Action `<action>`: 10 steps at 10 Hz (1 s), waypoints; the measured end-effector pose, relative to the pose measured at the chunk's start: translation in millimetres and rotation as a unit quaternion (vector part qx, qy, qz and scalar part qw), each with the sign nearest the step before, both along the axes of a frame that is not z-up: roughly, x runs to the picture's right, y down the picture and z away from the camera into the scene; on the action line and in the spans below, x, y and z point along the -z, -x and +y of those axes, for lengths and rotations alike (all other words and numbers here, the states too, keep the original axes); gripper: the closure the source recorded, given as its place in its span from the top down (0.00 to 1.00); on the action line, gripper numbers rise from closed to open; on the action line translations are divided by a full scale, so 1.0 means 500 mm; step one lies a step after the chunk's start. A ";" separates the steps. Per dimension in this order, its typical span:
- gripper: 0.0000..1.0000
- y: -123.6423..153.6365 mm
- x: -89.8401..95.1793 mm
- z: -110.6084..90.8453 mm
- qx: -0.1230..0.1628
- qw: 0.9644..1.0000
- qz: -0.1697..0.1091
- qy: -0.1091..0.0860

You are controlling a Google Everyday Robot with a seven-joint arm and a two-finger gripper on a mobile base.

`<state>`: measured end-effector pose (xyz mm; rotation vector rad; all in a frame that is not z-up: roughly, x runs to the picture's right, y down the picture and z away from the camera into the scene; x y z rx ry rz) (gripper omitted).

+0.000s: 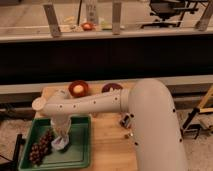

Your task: Wipe tray with towel

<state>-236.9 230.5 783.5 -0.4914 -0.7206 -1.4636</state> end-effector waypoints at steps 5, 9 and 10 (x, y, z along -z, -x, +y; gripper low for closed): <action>0.00 -0.050 0.071 0.085 0.056 0.998 -0.025 0.026; 0.00 -0.122 0.060 0.035 0.032 0.999 0.019 -0.004; 0.00 -0.122 0.045 0.013 0.029 0.999 0.023 -0.012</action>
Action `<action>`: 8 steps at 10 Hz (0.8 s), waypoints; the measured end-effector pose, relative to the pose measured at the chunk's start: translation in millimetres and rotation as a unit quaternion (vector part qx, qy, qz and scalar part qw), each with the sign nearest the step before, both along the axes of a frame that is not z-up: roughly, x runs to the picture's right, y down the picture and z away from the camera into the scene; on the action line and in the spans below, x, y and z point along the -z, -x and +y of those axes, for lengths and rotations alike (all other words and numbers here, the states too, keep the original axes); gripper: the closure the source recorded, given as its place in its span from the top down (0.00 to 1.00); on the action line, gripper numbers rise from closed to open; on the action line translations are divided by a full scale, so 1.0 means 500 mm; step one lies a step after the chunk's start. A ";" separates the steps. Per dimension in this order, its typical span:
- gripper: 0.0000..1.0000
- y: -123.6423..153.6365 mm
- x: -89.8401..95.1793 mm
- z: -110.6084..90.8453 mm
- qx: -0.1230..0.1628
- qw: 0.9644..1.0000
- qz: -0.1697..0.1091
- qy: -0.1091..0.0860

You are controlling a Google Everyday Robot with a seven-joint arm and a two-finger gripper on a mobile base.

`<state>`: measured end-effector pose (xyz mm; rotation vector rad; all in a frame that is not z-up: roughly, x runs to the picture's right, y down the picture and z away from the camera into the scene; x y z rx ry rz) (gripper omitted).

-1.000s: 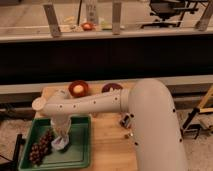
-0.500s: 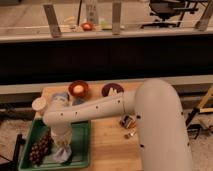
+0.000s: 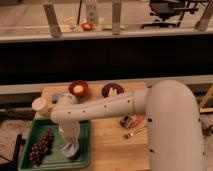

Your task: Wipe tray with towel

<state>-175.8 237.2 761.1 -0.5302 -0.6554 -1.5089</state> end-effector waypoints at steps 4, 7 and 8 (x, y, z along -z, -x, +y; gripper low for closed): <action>0.00 0.074 -0.051 -0.063 0.008 0.999 -0.031 -0.018; 0.00 0.150 -0.017 -0.011 0.052 0.995 -0.088 -0.004; 0.00 0.154 -0.002 0.012 0.061 0.993 -0.096 0.002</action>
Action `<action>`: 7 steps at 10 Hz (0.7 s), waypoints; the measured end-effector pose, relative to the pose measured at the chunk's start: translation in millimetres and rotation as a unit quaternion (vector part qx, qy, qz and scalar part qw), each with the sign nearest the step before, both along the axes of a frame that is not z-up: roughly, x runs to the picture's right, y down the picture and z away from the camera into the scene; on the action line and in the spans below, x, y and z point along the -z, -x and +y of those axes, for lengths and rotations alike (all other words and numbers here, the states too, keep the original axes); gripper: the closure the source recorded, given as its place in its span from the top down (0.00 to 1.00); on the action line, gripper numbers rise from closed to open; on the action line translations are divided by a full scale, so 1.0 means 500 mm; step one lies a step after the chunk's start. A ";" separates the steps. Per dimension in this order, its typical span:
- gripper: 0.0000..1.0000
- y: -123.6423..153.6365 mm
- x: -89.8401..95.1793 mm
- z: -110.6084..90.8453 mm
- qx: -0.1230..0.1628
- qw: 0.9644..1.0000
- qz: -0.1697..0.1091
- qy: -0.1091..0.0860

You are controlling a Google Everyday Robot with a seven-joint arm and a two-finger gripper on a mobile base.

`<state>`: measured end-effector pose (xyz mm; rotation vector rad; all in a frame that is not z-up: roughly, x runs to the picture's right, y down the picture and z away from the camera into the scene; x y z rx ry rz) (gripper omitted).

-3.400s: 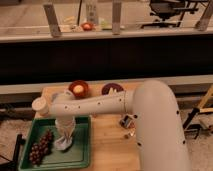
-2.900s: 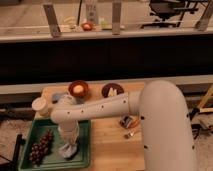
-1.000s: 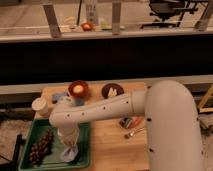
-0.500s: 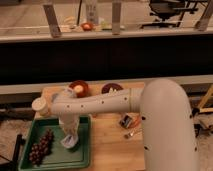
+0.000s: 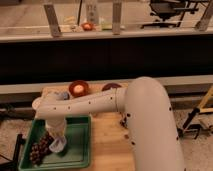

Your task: Wipe tray with towel

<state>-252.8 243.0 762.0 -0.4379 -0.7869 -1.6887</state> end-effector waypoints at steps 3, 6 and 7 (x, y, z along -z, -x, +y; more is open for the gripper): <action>0.00 -0.046 0.017 0.028 0.000 1.000 0.010 0.009; 0.00 -0.143 0.009 0.023 -0.026 0.998 0.058 0.010; 0.00 -0.166 -0.003 0.011 -0.037 0.997 0.074 0.007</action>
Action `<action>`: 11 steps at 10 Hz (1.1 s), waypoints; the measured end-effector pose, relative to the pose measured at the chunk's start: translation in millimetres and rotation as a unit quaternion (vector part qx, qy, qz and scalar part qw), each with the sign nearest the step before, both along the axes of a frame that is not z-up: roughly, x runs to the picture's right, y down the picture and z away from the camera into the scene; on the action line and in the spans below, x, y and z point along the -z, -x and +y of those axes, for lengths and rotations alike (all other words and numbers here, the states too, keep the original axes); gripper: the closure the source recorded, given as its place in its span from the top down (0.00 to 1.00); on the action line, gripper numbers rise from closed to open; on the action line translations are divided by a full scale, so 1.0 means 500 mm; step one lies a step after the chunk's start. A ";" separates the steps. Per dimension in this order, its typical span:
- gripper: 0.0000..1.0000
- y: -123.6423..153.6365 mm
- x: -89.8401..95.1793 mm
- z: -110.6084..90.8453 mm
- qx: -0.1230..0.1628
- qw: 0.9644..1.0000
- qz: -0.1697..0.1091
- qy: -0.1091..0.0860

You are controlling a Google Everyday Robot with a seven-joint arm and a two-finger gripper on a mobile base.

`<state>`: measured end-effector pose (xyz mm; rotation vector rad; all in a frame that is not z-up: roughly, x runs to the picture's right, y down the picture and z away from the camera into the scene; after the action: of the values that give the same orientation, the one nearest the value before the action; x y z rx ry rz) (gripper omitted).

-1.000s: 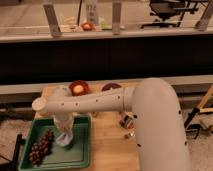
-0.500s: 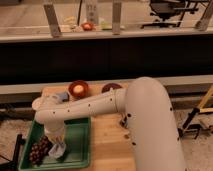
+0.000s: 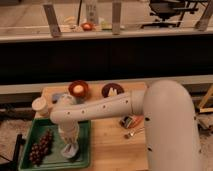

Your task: Wipe tray with towel

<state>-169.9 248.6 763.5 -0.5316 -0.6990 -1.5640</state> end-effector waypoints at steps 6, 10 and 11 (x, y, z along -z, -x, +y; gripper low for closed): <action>0.00 0.076 -0.074 -0.073 -0.020 0.999 0.003 -0.024; 0.00 0.165 -0.042 -0.031 0.036 0.997 -0.064 -0.005; 0.00 0.166 -0.021 -0.007 0.051 0.996 -0.077 0.005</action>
<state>-252.8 245.1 773.9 -0.4636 -0.8082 -1.7101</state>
